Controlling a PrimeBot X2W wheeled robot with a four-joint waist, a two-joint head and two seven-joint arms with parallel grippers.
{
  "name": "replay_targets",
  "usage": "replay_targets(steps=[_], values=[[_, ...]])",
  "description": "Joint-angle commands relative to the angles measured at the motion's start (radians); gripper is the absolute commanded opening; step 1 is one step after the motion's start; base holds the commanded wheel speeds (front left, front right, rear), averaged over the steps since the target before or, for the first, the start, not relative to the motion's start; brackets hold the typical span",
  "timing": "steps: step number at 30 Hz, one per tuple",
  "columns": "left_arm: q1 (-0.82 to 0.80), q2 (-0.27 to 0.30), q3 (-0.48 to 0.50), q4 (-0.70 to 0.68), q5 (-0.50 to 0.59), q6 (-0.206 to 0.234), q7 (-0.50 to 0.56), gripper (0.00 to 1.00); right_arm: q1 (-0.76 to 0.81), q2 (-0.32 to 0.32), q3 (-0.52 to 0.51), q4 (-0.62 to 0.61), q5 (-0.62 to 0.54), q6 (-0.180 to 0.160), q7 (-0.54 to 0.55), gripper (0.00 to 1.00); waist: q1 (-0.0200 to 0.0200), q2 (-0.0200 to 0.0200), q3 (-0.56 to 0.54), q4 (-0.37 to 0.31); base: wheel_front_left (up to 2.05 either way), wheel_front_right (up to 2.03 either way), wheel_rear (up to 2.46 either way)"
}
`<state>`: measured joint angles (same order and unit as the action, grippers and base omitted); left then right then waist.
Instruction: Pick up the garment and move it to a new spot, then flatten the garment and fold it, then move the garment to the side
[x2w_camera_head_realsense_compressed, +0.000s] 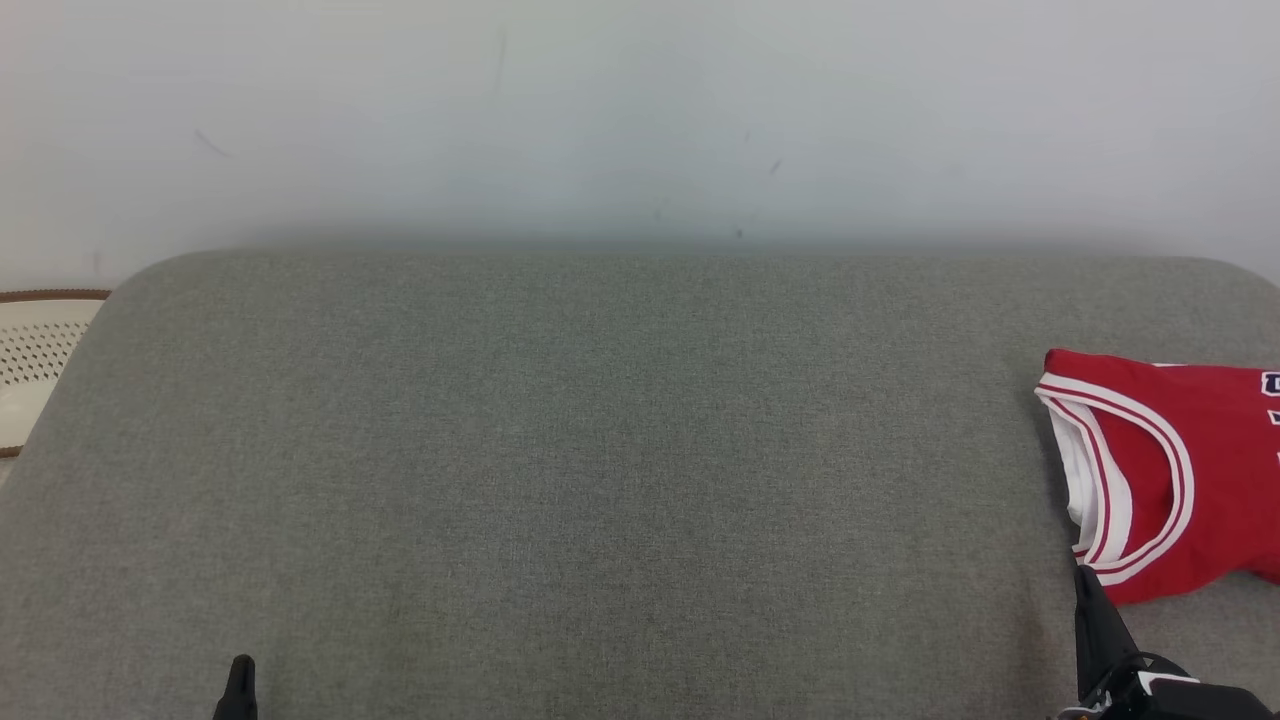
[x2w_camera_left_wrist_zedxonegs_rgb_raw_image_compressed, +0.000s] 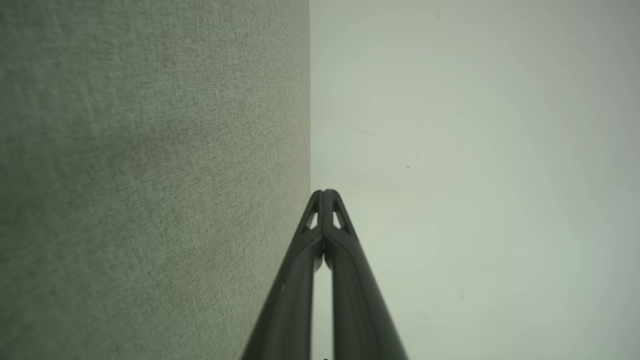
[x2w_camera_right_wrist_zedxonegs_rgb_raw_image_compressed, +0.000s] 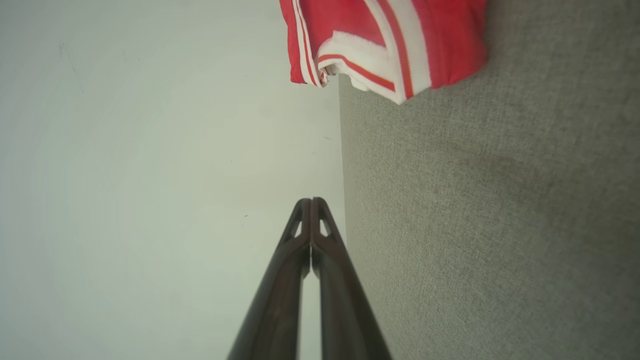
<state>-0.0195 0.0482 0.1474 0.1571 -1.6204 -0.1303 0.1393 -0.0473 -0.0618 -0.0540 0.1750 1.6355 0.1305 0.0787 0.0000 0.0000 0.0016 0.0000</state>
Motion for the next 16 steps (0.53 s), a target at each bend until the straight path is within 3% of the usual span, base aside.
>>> replay_targets(steps=[1, 16], values=[[0.003, 0.004, 0.002, -0.003, -0.003, -0.002, 0.000, 0.00, 0.013, 0.003, -0.003, -0.002, -0.004, 0.000, 0.000, 0.00, 0.0000, 0.0000, 0.000, 0.000, 0.00, 0.00, 0.00], [0.003, 0.004, 0.002, -0.003, -0.003, -0.002, 0.000, 0.00, 0.013, 0.004, -0.004, -0.002, -0.006, 0.000, 0.003, 0.00, 0.0000, 0.0000, 0.000, 0.000, 0.00, 0.00, 0.00]])
